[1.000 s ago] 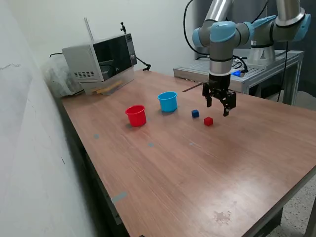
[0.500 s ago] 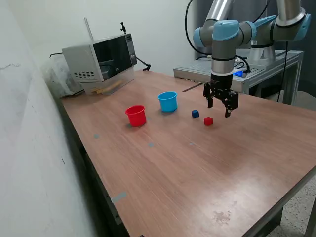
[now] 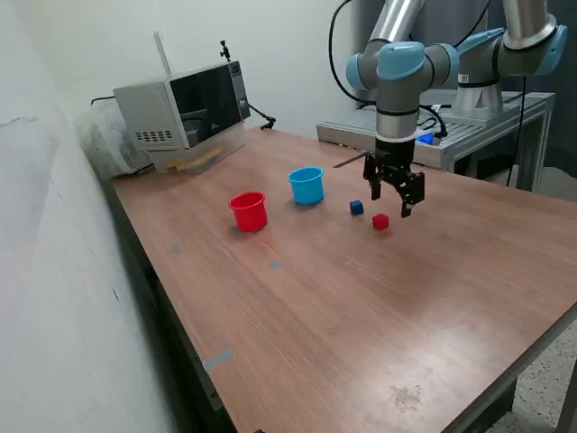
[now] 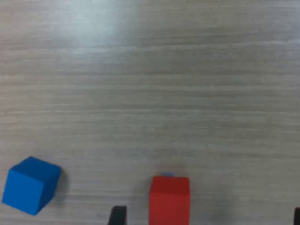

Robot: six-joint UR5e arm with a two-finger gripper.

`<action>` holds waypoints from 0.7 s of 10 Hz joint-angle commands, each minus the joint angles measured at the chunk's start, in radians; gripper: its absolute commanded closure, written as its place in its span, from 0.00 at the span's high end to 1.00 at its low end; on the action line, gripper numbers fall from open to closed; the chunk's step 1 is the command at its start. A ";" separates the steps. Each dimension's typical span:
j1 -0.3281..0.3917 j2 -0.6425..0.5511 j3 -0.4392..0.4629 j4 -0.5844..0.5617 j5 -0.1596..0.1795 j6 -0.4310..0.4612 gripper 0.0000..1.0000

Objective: Place red objects in the red bin, and blue objects in the blue bin.

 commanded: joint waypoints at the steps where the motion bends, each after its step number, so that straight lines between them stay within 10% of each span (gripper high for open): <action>1: -0.005 0.032 -0.015 -0.001 0.000 -0.001 1.00; 7: -0.028 0.039 -0.021 0.000 0.000 -0.015 1.00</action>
